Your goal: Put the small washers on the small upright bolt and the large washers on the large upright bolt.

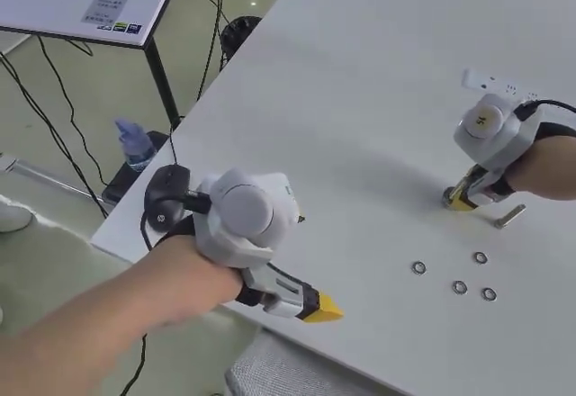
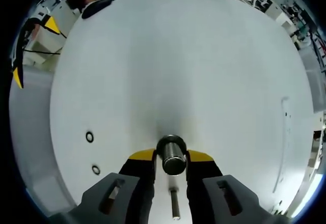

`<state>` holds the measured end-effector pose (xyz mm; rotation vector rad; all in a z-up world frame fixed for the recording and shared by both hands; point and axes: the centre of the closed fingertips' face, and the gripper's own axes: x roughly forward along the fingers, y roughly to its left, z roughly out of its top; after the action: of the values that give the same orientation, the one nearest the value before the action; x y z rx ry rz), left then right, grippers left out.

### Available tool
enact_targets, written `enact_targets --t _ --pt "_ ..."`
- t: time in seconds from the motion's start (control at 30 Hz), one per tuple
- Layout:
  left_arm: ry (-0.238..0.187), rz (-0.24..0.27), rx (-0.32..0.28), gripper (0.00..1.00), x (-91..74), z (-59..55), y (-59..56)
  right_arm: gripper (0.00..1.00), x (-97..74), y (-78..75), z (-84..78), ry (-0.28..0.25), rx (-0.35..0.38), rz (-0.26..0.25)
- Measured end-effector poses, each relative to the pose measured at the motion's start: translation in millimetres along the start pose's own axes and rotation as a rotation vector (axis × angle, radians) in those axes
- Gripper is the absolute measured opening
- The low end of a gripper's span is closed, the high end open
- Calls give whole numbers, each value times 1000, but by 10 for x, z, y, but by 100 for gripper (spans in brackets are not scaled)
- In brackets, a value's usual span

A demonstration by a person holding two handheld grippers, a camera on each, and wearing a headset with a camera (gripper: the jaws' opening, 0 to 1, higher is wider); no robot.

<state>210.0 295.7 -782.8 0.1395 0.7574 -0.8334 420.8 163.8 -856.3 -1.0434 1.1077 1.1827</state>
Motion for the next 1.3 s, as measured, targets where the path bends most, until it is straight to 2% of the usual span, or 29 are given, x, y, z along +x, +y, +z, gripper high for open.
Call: enact_targets --t 0.4,0.6,0.73,0.83,1.13,1.23,1.3 --pt "0 6 3 79 -3 15 -6 24 -19 27 -11 -9 -14 4" --pt "-2 10 5 79 -6 31 -26 43 -53 11 29 -38 -30 2" --pt "-15 19 5 79 -17 67 -29 44 -77 11 31 -42 -31 14" --pt "-32 15 -2 81 -17 97 -46 44 -122 39 59 -63 -27 26" --pt "-39 44 0 85 -13 133 -17 45 -351 147 136 -119 -40 27" --pt "-45 45 -2 86 -10 156 -21 45 -449 217 170 -137 -61 18" --pt "-37 41 -12 87 2 148 -45 49 -502 234 194 -148 -87 -3"
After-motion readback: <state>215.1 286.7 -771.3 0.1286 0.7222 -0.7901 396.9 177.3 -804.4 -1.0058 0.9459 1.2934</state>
